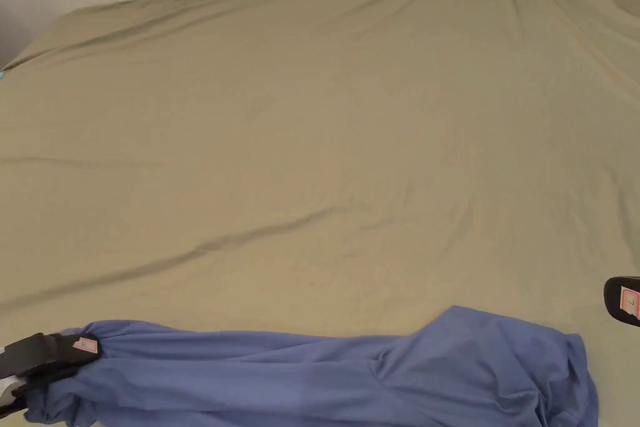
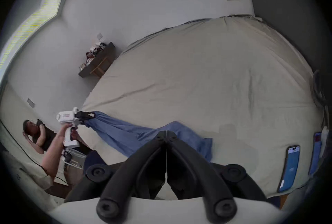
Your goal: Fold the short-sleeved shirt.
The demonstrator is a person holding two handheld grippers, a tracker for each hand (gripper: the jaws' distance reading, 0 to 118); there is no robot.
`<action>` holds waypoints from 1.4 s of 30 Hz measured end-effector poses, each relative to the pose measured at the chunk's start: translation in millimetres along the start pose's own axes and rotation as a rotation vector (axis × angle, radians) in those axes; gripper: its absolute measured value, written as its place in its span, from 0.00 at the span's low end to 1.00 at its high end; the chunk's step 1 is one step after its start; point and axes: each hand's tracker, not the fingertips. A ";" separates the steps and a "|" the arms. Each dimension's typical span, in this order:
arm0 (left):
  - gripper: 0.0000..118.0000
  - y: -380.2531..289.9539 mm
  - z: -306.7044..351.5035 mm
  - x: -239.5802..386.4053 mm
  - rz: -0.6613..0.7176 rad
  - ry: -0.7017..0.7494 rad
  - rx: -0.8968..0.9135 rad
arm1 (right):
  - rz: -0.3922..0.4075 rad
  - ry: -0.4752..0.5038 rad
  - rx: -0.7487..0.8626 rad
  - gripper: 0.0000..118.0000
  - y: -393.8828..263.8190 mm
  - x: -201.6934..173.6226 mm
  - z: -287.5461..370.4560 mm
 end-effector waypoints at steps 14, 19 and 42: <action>0.30 -139.8 -102.1 156.8 -0.106 -0.123 -0.143 | -0.036 0.050 -0.060 0.02 -10.5 2.2 -17.1; 1.00 -146.3 -81.2 153.2 -0.058 -0.304 -0.079 | 0.014 0.014 -0.074 0.02 -16.9 6.9 -8.2; 0.02 -246.6 -122.2 261.1 -0.614 -0.042 -0.121 | -0.028 0.071 -0.093 0.02 -24.9 -0.3 -8.9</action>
